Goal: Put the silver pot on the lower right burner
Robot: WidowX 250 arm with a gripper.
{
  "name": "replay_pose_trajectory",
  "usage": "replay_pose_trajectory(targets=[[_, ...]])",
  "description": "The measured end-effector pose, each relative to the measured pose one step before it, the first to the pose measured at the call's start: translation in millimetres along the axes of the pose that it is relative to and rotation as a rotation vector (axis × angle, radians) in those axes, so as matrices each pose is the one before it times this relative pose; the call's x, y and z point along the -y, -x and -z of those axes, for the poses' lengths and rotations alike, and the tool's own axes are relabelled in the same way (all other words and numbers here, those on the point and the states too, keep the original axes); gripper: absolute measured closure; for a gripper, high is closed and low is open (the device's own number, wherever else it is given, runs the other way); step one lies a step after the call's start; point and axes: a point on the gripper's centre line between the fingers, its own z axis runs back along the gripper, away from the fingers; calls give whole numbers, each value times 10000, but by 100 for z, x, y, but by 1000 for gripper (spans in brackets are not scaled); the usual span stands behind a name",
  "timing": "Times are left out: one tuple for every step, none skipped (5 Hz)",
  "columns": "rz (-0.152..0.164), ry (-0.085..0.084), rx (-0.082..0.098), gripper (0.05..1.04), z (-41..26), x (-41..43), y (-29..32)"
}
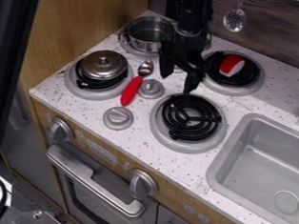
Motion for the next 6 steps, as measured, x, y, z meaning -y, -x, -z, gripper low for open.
replay_pose_trajectory(targets=[[65, -233, 1010, 83, 147, -3265, -1337], [-632, -220, 612, 83, 295, -3053, -531], [-506, -137, 782, 83, -276, -1938, -1038], [-255, 0, 605, 83, -308, -930, -959], [-42, 70, 218, 83, 506, -200, -724], [0, -112, 270, 83, -175, -455, -976]])
